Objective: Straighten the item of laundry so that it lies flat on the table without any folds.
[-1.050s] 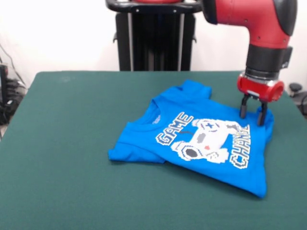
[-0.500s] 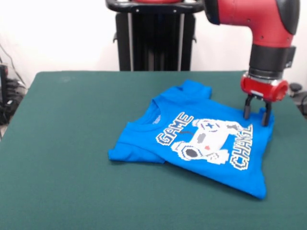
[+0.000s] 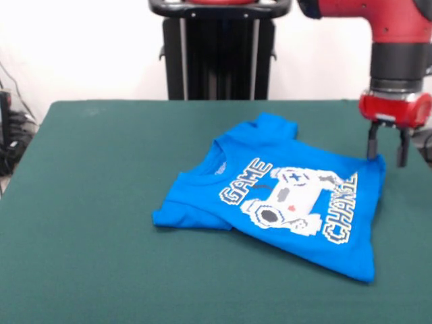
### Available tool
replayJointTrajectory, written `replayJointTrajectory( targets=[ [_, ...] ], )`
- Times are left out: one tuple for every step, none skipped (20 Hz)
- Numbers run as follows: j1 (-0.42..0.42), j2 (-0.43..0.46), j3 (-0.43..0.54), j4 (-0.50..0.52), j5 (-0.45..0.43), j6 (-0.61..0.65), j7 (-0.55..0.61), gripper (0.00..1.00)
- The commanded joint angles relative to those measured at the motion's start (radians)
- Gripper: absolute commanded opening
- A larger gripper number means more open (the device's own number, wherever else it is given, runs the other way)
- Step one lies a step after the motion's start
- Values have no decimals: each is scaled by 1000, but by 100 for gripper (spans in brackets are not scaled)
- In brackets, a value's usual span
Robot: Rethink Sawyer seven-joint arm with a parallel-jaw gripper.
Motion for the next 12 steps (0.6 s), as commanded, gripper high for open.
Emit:
replayJointTrajectory(
  targets=[
    [6, 2, 131, 7, 61, -26, 266, 100],
    [13, 11, 125, -3, 71, -31, 263, 100],
    [18, 22, 120, -14, 79, -37, 261, 100],
    [56, 29, 71, -33, 120, -14, 236, 100],
    [81, 29, 29, -42, 144, 1, 215, 100],
    [88, 28, -2, -42, 148, 7, 193, 100],
    [90, 21, -25, -35, 149, 24, 176, 100],
    [84, 18, -34, -29, 144, 25, 166, 100],
    [79, 14, -42, -23, 138, 26, 157, 100],
    [60, 5, -50, -11, 117, 29, 144, 100],
    [44, -5, -57, 6, 101, 36, 134, 100],
    [41, -9, -66, 16, 94, 33, 132, 100]
  ],
)
